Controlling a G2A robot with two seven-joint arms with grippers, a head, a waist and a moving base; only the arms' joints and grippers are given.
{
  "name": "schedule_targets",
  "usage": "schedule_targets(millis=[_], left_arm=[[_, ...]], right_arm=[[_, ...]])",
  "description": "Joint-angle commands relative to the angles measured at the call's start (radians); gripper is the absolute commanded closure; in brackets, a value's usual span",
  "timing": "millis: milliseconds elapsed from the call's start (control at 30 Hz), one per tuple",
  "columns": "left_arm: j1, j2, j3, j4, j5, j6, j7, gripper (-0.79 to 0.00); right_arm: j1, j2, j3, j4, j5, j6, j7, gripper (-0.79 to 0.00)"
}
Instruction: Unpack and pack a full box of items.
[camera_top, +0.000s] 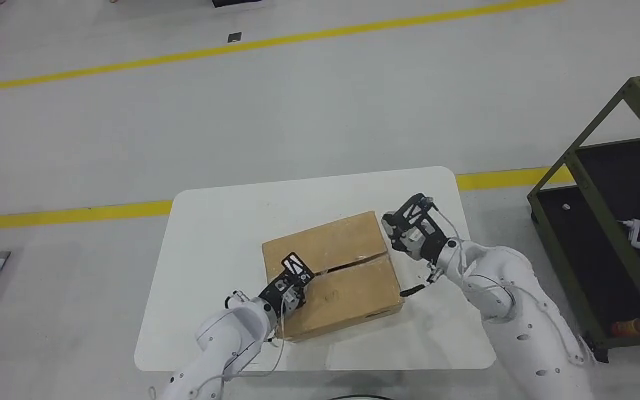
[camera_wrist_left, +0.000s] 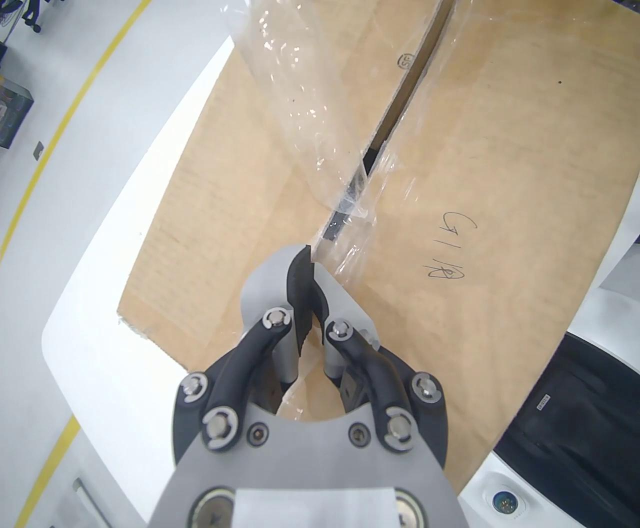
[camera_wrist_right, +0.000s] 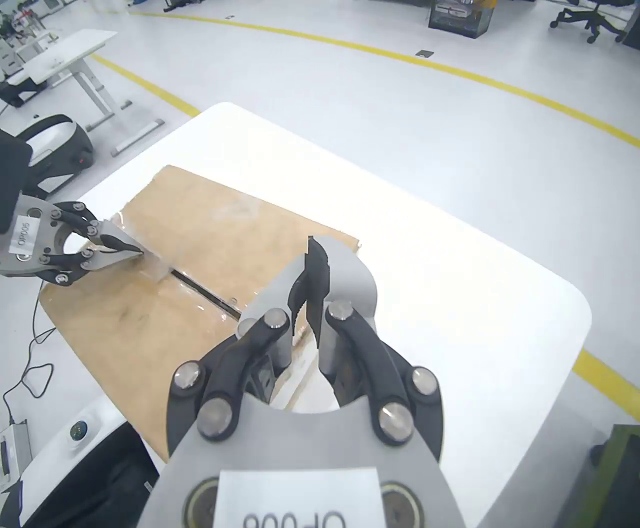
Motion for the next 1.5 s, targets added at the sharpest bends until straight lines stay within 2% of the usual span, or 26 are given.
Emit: schedule_targets(millis=[0, 367, 567, 900, 1033, 1267, 1300, 1367, 1433, 1467], left_arm=[[0.001, 0.0, 0.0, 0.0, 0.001, 0.003, 0.001, 0.0], [0.009, 0.001, -0.005, -0.006, -0.004, 0.0, 0.002, 0.0], [0.011, 0.001, -0.006, -0.001, -0.006, -0.004, 0.005, 0.0], [0.003, 0.001, -0.006, 0.007, -0.008, -0.011, 0.007, 0.0], [-0.002, 0.001, -0.01, 0.011, -0.012, -0.011, 0.006, 0.0], [-0.005, 0.002, -0.017, 0.014, -0.016, -0.013, 0.006, 0.0], [-0.005, 0.002, -0.018, 0.014, -0.016, -0.014, 0.006, -0.015], [-0.005, 0.002, -0.02, 0.013, -0.017, -0.012, 0.005, -0.148], [-0.004, 0.002, -0.022, 0.014, -0.021, -0.013, 0.004, -0.354], [-0.004, 0.003, -0.023, 0.014, -0.022, -0.012, 0.003, -0.385]], right_arm=[[0.023, -0.003, -0.024, 0.003, -0.001, -0.009, 0.0, 0.0], [0.158, -0.027, -0.169, 0.089, 0.007, -0.052, -0.026, 0.0], [0.255, -0.05, -0.27, 0.195, 0.021, -0.086, -0.019, 0.0], [0.388, -0.099, -0.417, 0.417, 0.044, -0.07, -0.008, 0.0], [0.406, -0.107, -0.437, 0.458, 0.052, -0.082, 0.014, 0.0], [0.381, -0.095, -0.421, 0.463, 0.05, -0.126, 0.074, 0.0], [0.373, -0.091, -0.413, 0.454, 0.049, -0.129, 0.082, 0.0], [0.354, -0.082, -0.393, 0.433, 0.047, -0.134, 0.098, 0.0], [0.331, -0.072, -0.366, 0.408, 0.047, -0.138, 0.115, 0.0], [0.318, -0.066, -0.351, 0.394, 0.05, -0.141, 0.125, 0.0]])
